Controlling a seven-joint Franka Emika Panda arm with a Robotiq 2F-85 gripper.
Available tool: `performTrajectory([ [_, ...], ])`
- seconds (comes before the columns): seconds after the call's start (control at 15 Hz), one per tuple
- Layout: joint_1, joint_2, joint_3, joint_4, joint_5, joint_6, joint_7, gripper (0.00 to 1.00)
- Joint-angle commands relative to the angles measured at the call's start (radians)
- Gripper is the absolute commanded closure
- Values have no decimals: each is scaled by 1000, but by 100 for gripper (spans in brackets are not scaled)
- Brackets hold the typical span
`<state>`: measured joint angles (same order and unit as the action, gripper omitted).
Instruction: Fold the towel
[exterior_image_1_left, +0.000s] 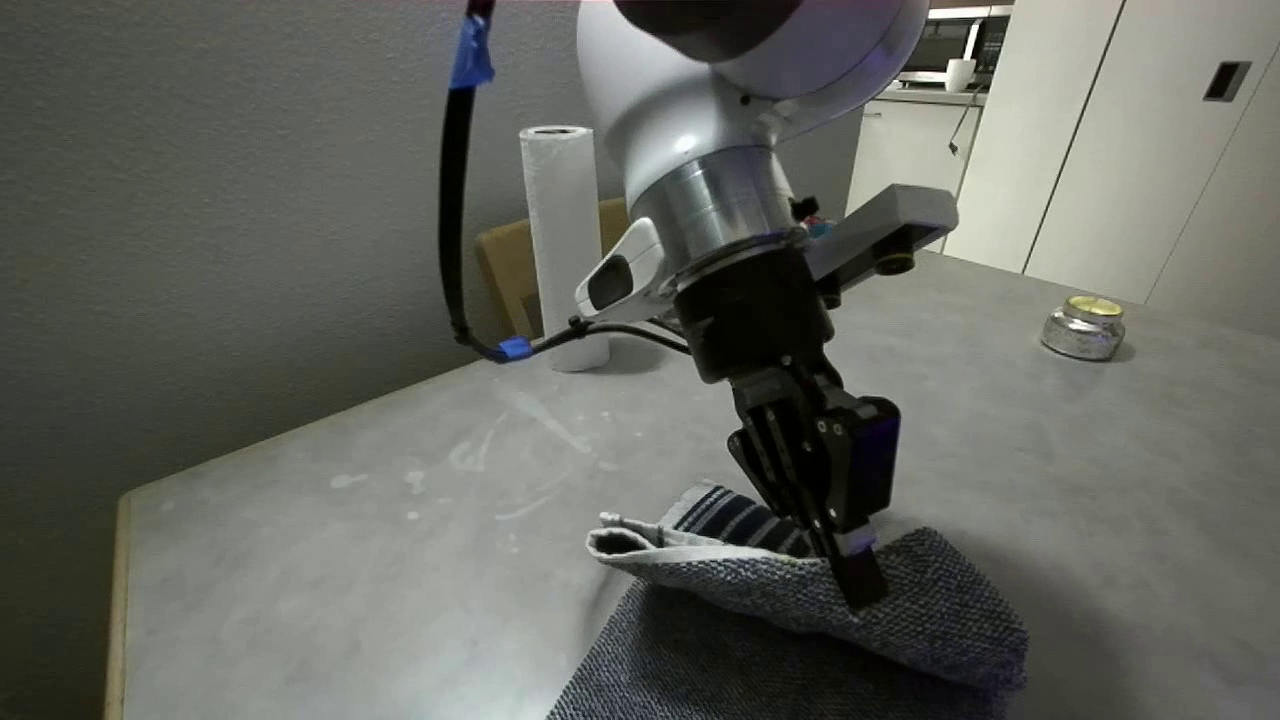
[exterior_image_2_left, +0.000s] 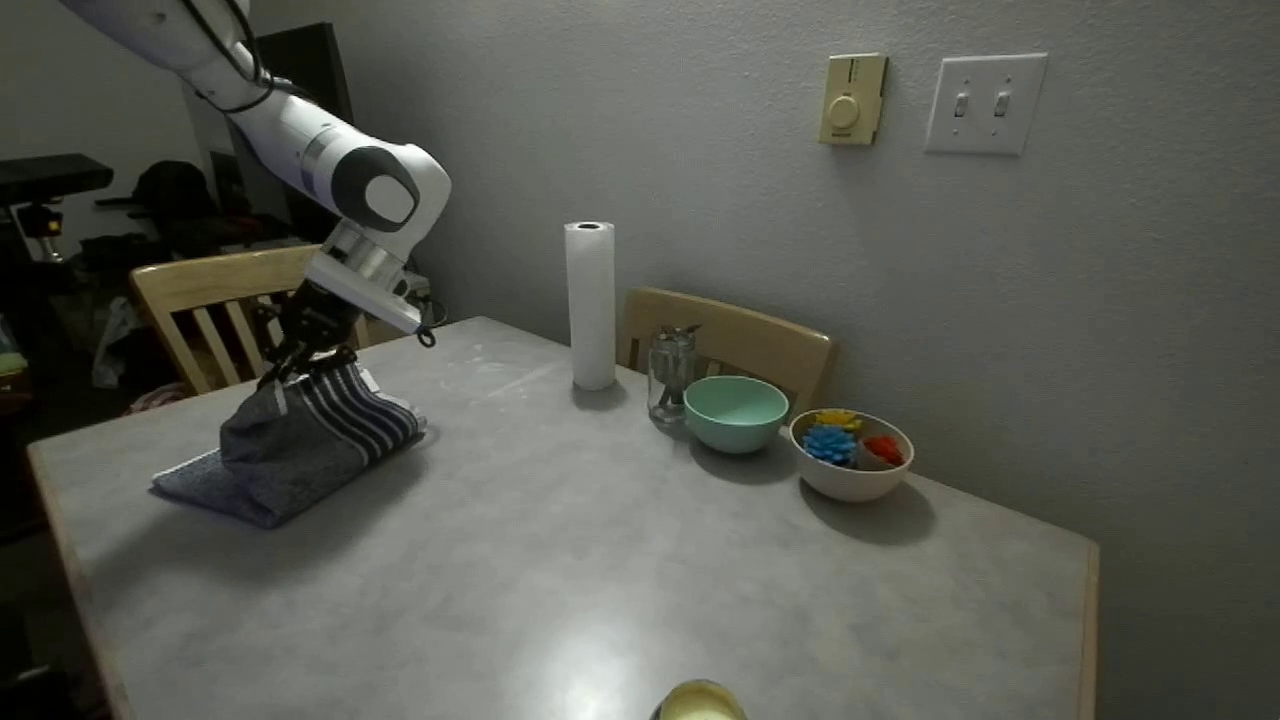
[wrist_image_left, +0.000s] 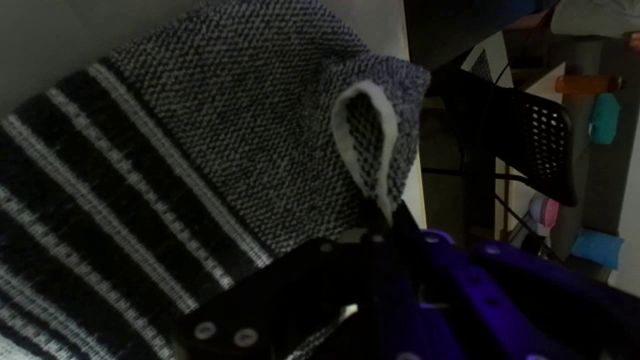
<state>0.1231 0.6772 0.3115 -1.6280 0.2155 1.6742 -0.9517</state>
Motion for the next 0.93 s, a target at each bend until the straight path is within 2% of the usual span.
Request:
performTrajectory([
  [0.0,-8,57,-5,59,11,-65,-39,98],
  [0.6,5,129,-8,149,-1,-149,-24,98],
  [0.67,8,135,-8,160,-2,-163,-21,69],
  [0.73,9,139,-9,168,-2,-170,-20,68],
  [0.87,11,150,-9,187,-3,-191,-20,55],
])
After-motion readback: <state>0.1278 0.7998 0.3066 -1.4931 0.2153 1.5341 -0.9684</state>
